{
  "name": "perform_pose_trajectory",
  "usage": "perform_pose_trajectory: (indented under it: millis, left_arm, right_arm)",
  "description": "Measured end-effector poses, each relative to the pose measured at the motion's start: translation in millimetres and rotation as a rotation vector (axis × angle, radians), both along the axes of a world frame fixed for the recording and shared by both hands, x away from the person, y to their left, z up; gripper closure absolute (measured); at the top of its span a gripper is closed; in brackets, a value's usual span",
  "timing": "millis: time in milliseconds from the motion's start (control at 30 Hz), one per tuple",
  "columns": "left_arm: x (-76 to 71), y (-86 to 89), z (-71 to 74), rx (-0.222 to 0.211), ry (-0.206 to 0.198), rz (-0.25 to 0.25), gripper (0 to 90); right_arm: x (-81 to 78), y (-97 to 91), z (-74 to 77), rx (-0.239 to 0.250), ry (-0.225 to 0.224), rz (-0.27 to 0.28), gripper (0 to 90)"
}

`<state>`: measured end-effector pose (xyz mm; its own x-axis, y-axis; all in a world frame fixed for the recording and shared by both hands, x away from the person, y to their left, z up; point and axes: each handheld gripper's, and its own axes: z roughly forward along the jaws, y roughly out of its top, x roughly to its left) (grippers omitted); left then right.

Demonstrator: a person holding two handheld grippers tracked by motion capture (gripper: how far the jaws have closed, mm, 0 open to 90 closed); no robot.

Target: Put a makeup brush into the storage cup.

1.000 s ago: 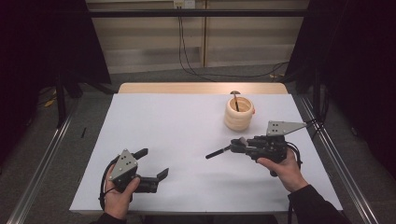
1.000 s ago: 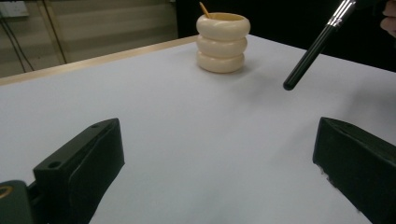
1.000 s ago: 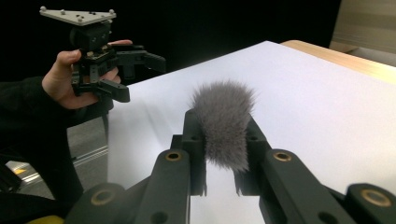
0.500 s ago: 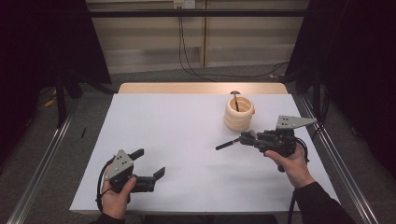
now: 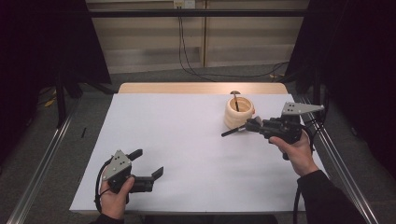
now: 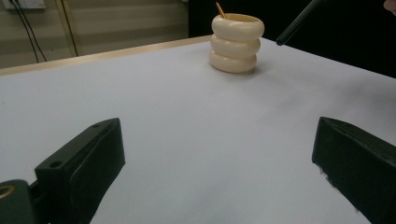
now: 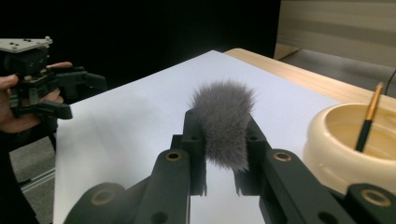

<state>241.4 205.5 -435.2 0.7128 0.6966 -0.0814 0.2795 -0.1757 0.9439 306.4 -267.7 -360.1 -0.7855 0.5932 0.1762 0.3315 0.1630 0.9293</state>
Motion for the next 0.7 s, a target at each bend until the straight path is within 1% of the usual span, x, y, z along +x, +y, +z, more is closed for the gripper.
perform_pose_trajectory:
  millis: [167,267,367,467,500,567,633,700]
  left_arm:
    - [-0.9,-1.1,0.4,0.005,-0.002,0.004,2.5]
    - [-1.1,-1.5,0.3,0.009,-0.003,0.001,2.5]
    - [-1.5,-1.8,0.3,0.005,-0.001,0.0,2.5]
    - [-1.1,-1.6,0.4,0.014,-0.002,-0.002,2.8]
    - [-1.0,-1.7,0.2,0.013,-0.003,-0.002,2.9]
    - [-0.5,-1.0,0.2,0.014,-0.004,-0.008,3.0]
    - [-0.2,-0.6,0.2,0.012,-0.004,-0.007,3.0]
    - [0.0,-0.6,0.0,0.011,-0.002,-0.008,3.0]
  right_arm:
    - [12.6,-7.4,6.4,-0.003,0.002,-0.029,77.1]
    - [17.1,-9.7,12.0,0.002,-0.004,-0.039,77.1]
    - [21.3,-12.5,18.6,-0.005,-0.012,-0.056,77.1]
    - [25.5,-15.9,24.7,-0.004,-0.021,-0.06,77.1]
    - [27.6,-17.8,25.9,0.0,-0.016,-0.061,77.1]
    - [32.2,-21.6,27.6,-0.009,-0.013,-0.079,77.1]
    - [35.7,-25.9,30.1,0.006,-0.011,-0.091,77.1]
    - [38.2,-28.3,33.7,0.001,-0.015,-0.105,77.1]
